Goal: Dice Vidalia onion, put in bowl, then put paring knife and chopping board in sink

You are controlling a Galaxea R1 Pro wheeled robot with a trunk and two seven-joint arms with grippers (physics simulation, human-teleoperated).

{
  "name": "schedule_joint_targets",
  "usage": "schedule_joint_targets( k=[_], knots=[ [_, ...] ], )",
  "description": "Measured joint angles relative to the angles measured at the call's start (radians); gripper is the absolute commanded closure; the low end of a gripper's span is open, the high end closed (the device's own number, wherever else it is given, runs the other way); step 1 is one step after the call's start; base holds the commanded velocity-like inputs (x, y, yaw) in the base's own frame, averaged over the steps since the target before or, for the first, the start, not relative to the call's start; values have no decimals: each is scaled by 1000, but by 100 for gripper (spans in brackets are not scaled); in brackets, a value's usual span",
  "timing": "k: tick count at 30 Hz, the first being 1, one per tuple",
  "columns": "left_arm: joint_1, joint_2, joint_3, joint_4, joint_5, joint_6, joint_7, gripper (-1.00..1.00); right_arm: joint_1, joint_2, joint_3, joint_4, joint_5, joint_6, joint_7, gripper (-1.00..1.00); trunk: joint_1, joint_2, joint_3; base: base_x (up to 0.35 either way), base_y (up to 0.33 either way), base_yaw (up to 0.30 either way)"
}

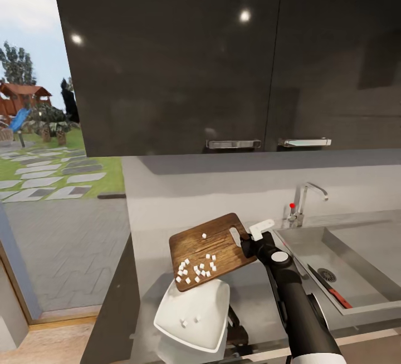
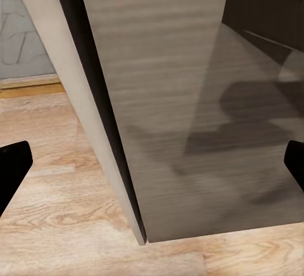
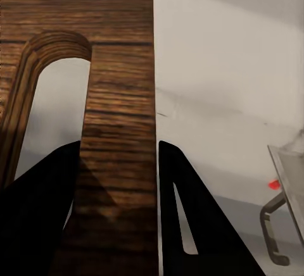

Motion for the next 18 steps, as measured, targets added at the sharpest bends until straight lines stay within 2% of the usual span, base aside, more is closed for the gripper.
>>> schedule_joint_targets(
  k=[3, 8, 18],
  knots=[
    [0, 0, 0, 0, 0, 0, 0, -100, 0, -4, 0, 0, -1, 0, 0, 100, 0, 0, 0, 0, 0, 0],
    [0, 0, 0, 0, 0, 0, 0, -100, 0, -29, 1, 0, -2, 0, 0, 100, 0, 0, 0, 0, -24, 0],
    [0, 0, 0, 0, 0, 0, 0, -100, 0, -32, 2, 0, -2, 0, 0, 100, 0, 0, 0, 0, -33, 0]
  ],
)
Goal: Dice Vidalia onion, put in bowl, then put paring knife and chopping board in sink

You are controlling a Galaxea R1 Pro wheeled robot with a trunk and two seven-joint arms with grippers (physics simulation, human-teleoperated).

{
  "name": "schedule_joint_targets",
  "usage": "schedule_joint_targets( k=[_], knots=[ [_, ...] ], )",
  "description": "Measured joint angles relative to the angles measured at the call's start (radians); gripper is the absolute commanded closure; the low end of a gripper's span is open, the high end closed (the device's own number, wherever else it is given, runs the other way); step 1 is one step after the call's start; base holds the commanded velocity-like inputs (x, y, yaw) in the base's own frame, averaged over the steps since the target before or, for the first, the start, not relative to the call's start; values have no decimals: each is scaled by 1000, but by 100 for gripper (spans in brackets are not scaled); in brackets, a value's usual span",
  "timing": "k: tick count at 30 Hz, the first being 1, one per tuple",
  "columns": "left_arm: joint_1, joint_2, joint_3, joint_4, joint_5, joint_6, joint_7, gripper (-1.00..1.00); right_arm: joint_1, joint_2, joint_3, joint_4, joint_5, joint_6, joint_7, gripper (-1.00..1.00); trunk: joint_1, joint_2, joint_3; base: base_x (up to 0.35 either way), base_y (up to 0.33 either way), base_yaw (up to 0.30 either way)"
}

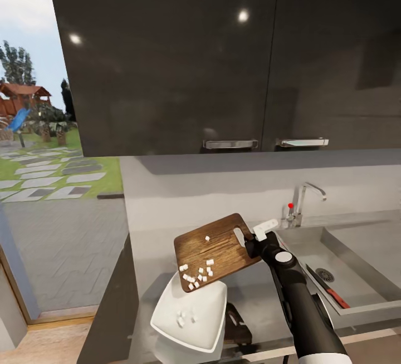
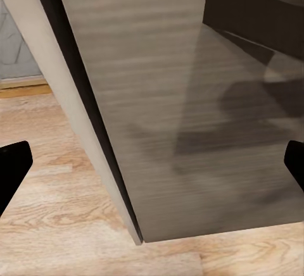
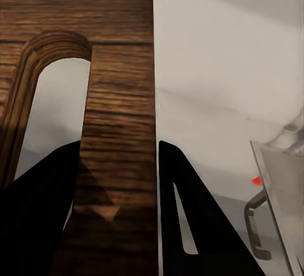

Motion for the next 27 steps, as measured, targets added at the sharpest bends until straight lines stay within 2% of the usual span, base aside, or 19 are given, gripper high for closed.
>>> schedule_joint_targets(
  k=[3, 6, 10, 27],
  knots=[
    [0, 0, 0, 0, 0, 0, 0, -100, 0, 0, 0, 0, 1, 0, 0, 100, 0, 0, 0, 0, 0, 0],
    [0, 0, 0, 0, 0, 0, 0, -100, 0, 1, 1, 0, 35, 0, 0, 100, 0, 0, 0, 0, 0, 0],
    [0, 0, 0, 0, 0, 0, 0, -100, 0, 1, 2, 0, 56, 2, 2, 100, 0, 0, 0, 0, 0, 0],
    [0, 0, 0, 0, 0, 0, 0, -100, 0, 1, 2, 0, 64, 2, 2, 100, 0, 0, 0, 0, 0, 0]
  ],
)
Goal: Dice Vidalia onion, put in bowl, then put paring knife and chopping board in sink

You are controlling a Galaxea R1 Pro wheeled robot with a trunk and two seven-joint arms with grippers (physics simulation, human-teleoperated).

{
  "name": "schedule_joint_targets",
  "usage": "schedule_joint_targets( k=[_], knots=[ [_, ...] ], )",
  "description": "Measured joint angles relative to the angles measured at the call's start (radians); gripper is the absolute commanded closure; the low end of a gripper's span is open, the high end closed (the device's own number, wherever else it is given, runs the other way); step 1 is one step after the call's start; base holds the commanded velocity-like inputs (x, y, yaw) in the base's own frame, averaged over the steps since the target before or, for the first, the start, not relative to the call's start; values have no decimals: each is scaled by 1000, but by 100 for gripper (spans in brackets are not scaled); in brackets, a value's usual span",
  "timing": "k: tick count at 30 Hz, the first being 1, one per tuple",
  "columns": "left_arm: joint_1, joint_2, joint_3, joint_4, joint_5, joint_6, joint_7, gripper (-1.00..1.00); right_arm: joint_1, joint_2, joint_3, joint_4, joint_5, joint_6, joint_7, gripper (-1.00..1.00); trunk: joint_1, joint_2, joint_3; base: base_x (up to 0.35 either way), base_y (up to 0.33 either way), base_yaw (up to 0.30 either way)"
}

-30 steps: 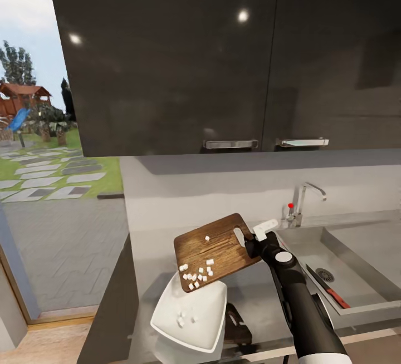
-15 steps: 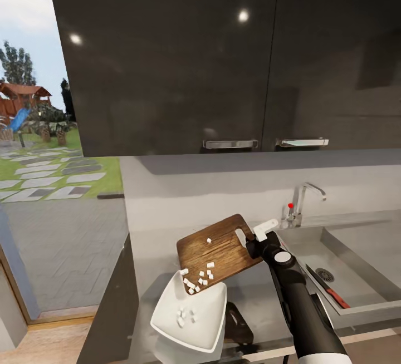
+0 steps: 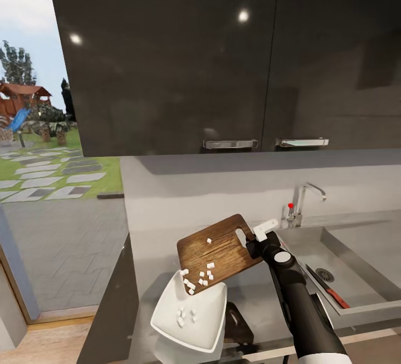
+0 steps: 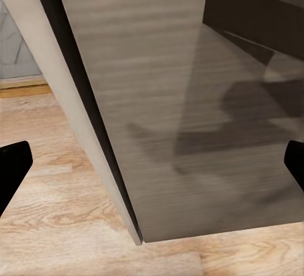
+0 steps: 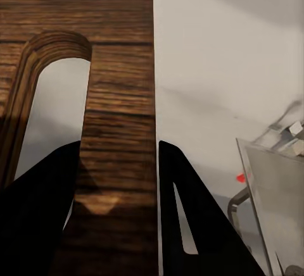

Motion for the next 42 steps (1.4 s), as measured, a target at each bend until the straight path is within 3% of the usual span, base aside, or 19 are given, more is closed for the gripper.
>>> schedule_joint_targets(
  k=[7, 10, 14, 27, 34, 42],
  knots=[
    [0, 0, 0, 0, 0, 0, 0, -100, 0, 0, 2, 0, 11, 0, -1, 100, 0, 0, 0, 0, 0, 0],
    [0, 0, 0, 0, 0, 0, 0, -100, 0, 4, 3, 0, 84, -1, -1, 100, 0, 0, 0, 0, 0, 0],
    [0, 0, 0, 0, 0, 0, 0, -100, 0, 6, 3, 1, 107, -1, 0, 100, 0, 0, 0, 0, 0, 0],
    [0, 0, 0, 0, 0, 0, 0, -100, 0, 8, 4, 0, 114, -1, 0, 100, 0, 0, 0, 0, 0, 0],
    [0, 0, 0, 0, 1, 0, 0, -100, 0, 11, 34, 0, 115, 0, -2, 100, 0, 0, 0, 0, 0, 0],
    [0, 0, 0, 0, 0, 0, 0, -100, 0, 11, 38, 0, 117, -1, -2, 100, 0, 0, 0, 0, 0, 0]
  ],
)
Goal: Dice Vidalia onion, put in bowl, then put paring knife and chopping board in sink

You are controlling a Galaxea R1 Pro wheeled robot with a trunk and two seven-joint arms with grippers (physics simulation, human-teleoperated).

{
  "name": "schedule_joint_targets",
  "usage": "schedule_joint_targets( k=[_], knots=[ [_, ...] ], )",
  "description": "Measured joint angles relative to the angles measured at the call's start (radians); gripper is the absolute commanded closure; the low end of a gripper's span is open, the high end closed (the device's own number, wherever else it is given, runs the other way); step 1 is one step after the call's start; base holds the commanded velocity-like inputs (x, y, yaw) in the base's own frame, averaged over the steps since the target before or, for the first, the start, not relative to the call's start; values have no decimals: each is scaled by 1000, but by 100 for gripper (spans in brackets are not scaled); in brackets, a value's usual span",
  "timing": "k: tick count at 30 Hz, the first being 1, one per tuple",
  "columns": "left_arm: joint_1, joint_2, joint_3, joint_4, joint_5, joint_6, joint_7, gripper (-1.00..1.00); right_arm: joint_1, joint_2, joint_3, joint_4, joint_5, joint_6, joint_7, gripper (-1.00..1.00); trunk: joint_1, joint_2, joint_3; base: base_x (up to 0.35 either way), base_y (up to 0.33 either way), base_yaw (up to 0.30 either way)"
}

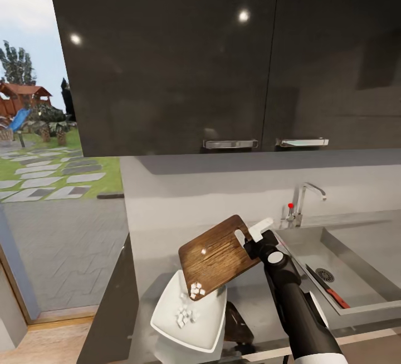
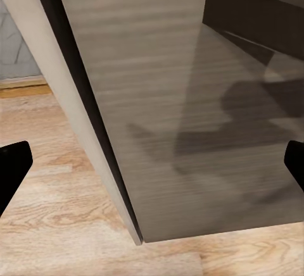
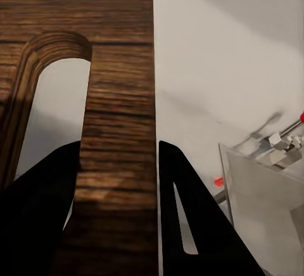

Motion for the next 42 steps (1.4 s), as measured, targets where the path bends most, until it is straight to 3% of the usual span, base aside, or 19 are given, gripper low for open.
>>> schedule_joint_targets(
  k=[42],
  knots=[
    [0, 0, 0, 0, -1, 0, 0, -100, 0, 0, 1, 0, 0, 0, 0, 100, 0, 0, 0, -29, 0, 0]
  ],
)
